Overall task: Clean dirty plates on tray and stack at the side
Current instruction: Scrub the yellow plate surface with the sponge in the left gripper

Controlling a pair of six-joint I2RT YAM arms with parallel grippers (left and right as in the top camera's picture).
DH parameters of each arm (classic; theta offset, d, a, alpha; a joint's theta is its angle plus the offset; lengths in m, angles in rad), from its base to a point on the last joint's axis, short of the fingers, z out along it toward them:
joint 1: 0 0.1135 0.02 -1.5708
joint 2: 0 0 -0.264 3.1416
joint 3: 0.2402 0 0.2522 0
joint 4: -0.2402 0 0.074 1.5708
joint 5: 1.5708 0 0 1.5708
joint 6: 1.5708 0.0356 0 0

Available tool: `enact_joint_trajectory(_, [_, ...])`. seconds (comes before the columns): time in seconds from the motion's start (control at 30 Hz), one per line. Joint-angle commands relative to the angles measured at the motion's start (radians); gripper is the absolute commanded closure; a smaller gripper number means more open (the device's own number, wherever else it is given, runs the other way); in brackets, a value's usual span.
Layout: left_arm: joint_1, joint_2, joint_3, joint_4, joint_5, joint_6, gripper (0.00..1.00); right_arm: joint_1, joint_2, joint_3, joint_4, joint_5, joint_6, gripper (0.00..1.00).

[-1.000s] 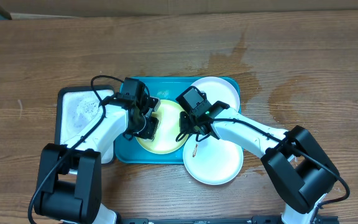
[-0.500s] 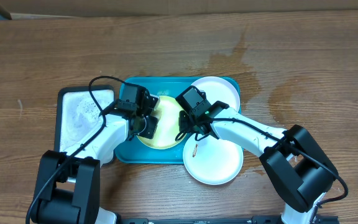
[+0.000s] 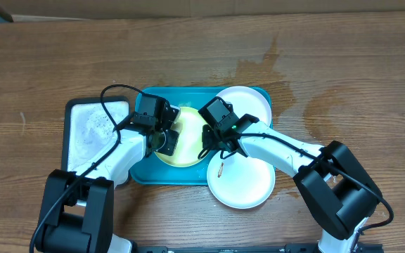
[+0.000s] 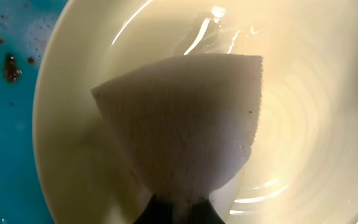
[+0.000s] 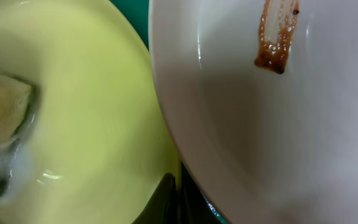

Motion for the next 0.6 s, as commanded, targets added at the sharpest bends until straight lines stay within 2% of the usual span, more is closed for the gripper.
enact_joint_trajectory(0.0, [0.005, 0.063, -0.049, 0.023, -0.121, 0.003, 0.96, 0.008, 0.033, -0.009, -0.02, -0.021, -0.012, 0.96])
enact_joint_trajectory(0.57, [0.006, 0.063, -0.049, 0.111, -0.131, -0.003, 0.96, 0.008, 0.033, -0.009, -0.028, -0.021, -0.013, 0.96])
